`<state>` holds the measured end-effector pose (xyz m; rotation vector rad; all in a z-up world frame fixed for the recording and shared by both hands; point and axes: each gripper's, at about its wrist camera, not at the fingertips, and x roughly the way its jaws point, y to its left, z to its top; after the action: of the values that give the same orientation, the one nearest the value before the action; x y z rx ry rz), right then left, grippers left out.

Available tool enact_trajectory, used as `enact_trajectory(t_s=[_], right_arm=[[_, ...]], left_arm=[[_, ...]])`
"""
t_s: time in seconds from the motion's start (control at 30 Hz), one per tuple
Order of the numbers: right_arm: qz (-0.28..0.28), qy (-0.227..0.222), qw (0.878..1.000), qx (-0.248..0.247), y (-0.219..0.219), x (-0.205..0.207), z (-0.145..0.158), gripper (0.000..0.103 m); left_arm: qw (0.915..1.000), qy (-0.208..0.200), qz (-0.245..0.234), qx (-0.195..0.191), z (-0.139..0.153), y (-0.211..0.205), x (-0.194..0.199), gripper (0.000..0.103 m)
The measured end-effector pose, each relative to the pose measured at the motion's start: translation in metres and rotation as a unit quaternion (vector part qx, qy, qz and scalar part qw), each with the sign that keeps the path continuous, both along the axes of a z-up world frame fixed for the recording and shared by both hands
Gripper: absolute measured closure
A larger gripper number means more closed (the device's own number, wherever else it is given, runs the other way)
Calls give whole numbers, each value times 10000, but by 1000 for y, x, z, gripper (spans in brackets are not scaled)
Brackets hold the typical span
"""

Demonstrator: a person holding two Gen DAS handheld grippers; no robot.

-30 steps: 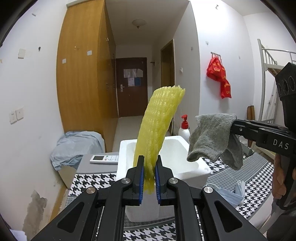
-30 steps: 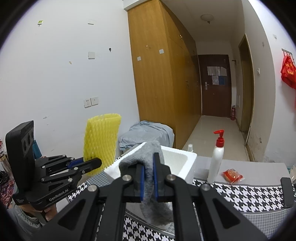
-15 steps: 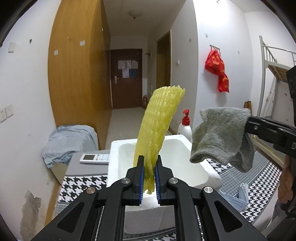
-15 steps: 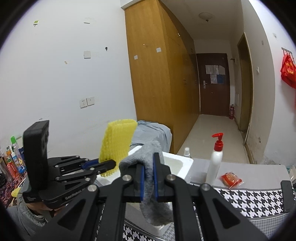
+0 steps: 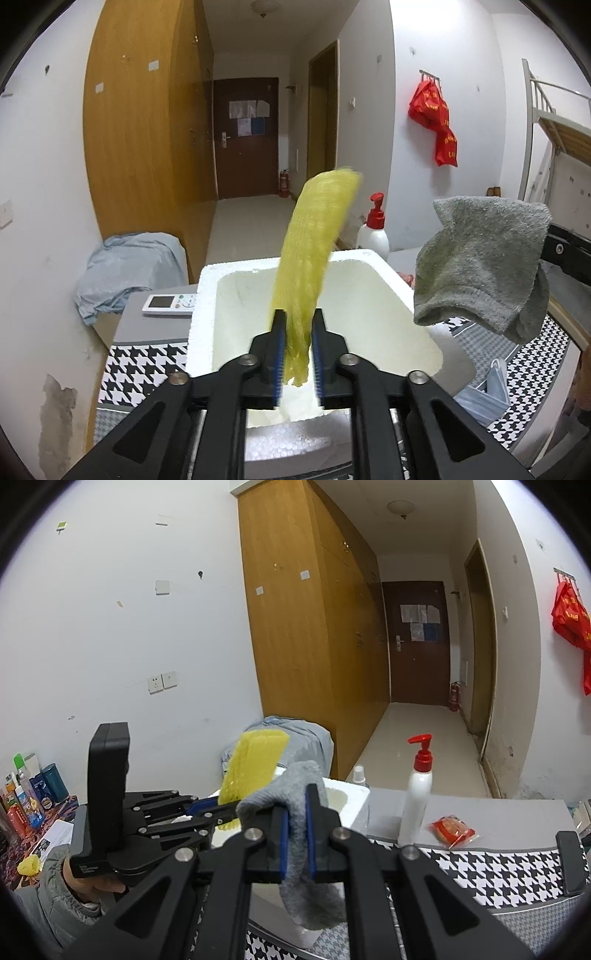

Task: Organize soft objects
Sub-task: 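Open the left tool to drop the yellow mesh sponge into the foam box, then lower the grey sock into the foam box and open the right tool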

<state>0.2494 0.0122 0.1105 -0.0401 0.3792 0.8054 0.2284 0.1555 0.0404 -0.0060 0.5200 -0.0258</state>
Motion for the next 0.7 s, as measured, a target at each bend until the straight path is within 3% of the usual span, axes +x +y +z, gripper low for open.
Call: enact_trajectory(t_s=[0.03, 0.07, 0.1, 0.17, 0.33, 0.7], right_arm=[[-10, 0, 10000, -4, 0, 0, 1, 92], [-20, -3, 10000, -3, 0, 0, 1, 92], [-22, -6, 10000, 3, 0, -1, 2, 92], [-45, -10, 10000, 12, -2, 0, 2, 92], [-79, -16, 10000, -9, -1, 0, 2, 92], [-6, -22, 9999, -103, 12, 0, 2, 92]], left_arm=[[10000, 16, 17, 14, 0, 0, 1, 62], [10000, 6, 57, 26, -1, 0, 0, 39], [10000, -37, 81, 23, -1, 0, -1, 24], [9998, -120, 131, 66, 2, 0, -4, 15], [9991, -316, 268, 66, 6, 5, -15, 1], [9969, -642, 447, 106, 16, 21, -45, 1]])
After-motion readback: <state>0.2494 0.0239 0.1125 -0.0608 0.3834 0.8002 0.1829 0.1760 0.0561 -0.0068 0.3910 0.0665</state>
